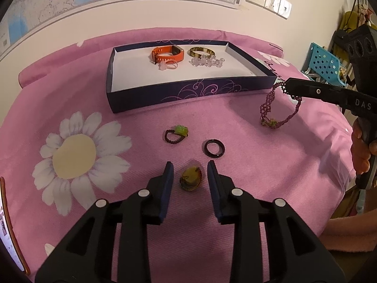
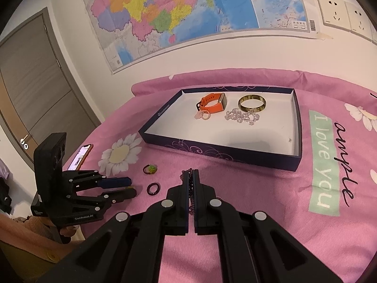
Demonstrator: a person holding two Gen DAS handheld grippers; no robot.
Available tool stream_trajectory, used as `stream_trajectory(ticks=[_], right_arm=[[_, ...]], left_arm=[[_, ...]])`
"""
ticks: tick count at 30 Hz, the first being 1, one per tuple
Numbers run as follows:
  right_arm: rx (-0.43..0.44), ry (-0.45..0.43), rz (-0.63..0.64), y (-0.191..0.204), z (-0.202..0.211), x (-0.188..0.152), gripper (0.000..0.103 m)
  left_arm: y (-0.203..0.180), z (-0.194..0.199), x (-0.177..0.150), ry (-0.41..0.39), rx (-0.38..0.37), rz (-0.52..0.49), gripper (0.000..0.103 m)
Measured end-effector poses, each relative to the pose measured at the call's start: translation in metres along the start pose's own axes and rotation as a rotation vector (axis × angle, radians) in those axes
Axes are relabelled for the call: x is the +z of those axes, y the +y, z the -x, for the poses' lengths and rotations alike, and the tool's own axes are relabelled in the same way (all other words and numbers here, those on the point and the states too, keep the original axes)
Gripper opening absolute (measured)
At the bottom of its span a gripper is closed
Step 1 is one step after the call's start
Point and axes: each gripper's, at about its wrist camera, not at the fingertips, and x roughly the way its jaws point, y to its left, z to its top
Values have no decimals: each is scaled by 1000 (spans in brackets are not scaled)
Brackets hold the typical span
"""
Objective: Organize jewelry
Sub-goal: 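Grasp the black ring with the left gripper while the right gripper holds the maroon bracelet, then carry the black ring with the left gripper while the right gripper carries the maroon bracelet into the box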
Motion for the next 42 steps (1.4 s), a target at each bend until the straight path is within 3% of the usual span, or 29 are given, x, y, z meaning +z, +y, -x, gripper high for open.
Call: stream_trajectory(ticks=[9,13,16,24,42], right_arm=[[10,-5,3,0,0,4,2],[13,-7,7,1,-1,5,2],[14,-8,10,1,-1,6,2],[19,-11,17,2,-2,11,2],[9,-72,9,-8,0,38,2]], left_arm=[[-26,-6,12,-18,-28,-107,33],[-28,-19,16,12,-29,-104,32],[-27,-27,18,35,-25,-91,22],[-28,-25,20,29,-21,-87,21],[-21,0,59,-90,-11,-77,21]])
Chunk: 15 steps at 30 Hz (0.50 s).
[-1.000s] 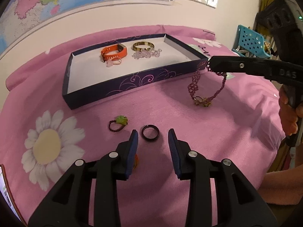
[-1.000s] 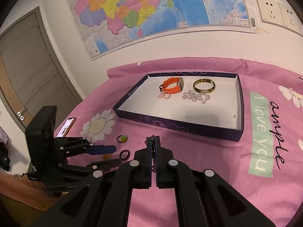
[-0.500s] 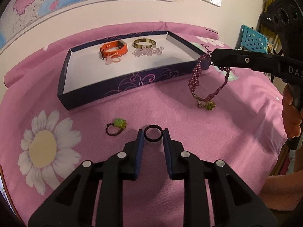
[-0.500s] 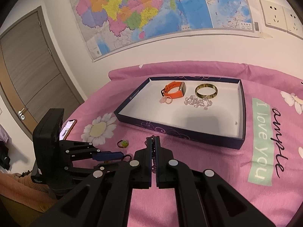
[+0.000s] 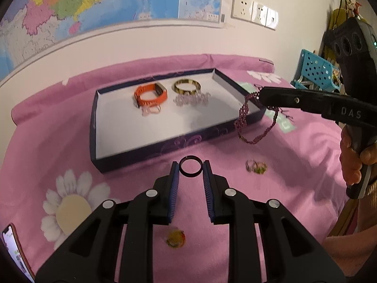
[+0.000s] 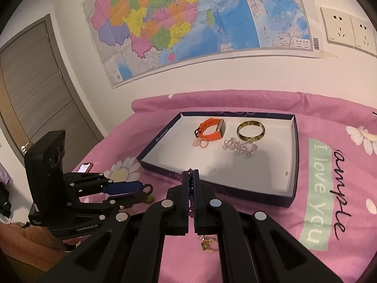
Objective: Organize jewelry
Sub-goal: 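Carry the black ring with the left gripper while the right gripper carries the maroon bracelet into the box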
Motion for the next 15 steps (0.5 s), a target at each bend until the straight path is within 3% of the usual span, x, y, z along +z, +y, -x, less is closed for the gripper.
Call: stream_trajectory(ticks=[15], right_arm=[[-9,-19,-23,-14,-18,24,2]], left_arm=[[8,-3,30,-56,19,-10,21]])
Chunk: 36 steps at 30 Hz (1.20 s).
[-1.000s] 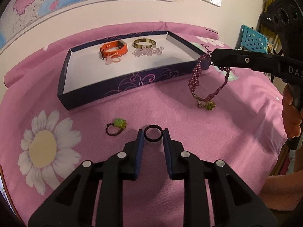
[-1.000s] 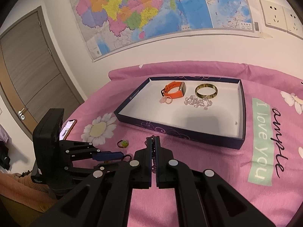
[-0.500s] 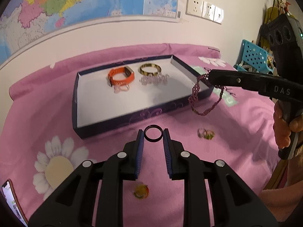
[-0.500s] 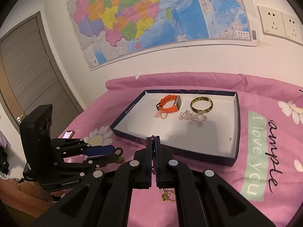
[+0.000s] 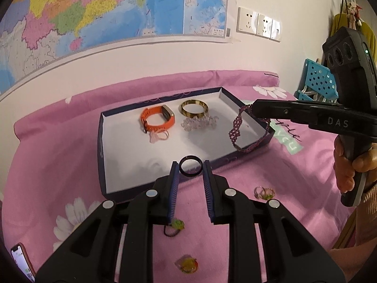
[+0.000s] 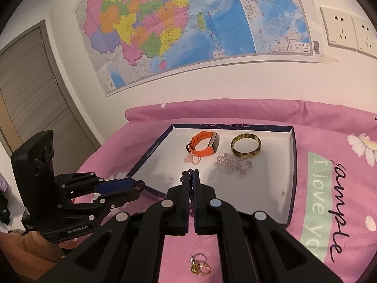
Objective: Organize jewelry
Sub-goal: 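Carry the black ring with the left gripper while the right gripper carries the maroon bracelet into the box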
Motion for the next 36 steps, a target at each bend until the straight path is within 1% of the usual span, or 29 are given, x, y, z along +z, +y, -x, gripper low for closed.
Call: stream_trajectory(ticks=[13,28,36], right_arm=[[-14,19,-34,-17,-26,13,2],[-12,43,-71,-29,-49,18,2],[-6,56,-98,-37,-61,19,2]], left_arm=[[11,-21,12,13,15,12,21],[19,-41,21,28,32,23,21],[25,-55,26,50,36,37,21]])
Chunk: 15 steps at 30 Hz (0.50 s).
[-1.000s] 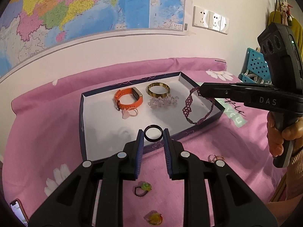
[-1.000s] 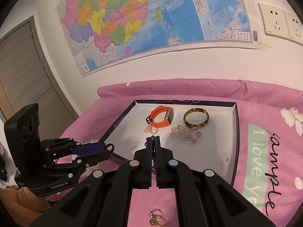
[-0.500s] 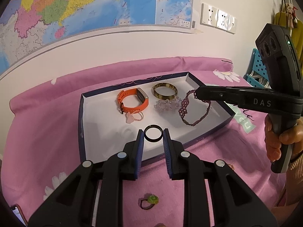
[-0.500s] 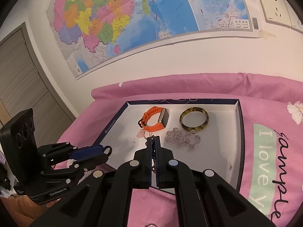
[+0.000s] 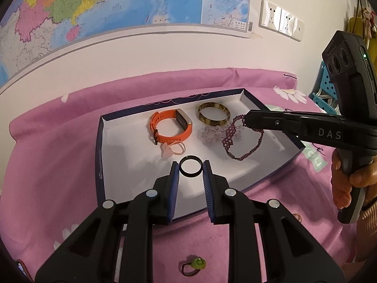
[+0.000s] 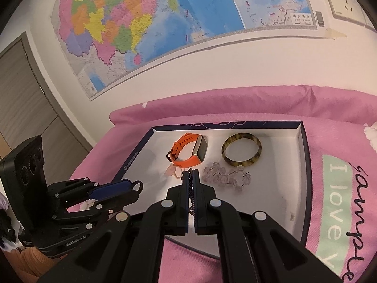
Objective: Organize jewelry
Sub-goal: 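Carry the black ring with the left gripper while the right gripper carries the maroon bracelet into the box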
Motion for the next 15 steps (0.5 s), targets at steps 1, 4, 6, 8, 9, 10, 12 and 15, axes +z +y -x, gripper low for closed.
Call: stream_trajectory(ticks=[1,4,6,8,9,10,12,15], right_arm=[[1,2,-7,-2,-2,1,2],[4,9,-23,-5,-7,2,2],[-1,17,-33,-9,-11,2,2],[-10,24,-38,-11,-14,3,2],[-15,27,-39,-11,-16,3,2],[-18,31,-40,-13,-17,4,2],[-32,41,-42,-17,-20,4,2],[-49,53,-47,-22,-23,3,2]], left_arm=[[0,-2,1,4,0,1,21],[0,-10,2,18,3,1,21],[0,-15,3,27,4,2,21],[0,-19,4,34,5,2,21],[1,-21,4,38,6,1,21],[1,-23,4,42,6,1,21],[1,-25,4,49,8,1,21],[3,-31,4,64,7,4,21]])
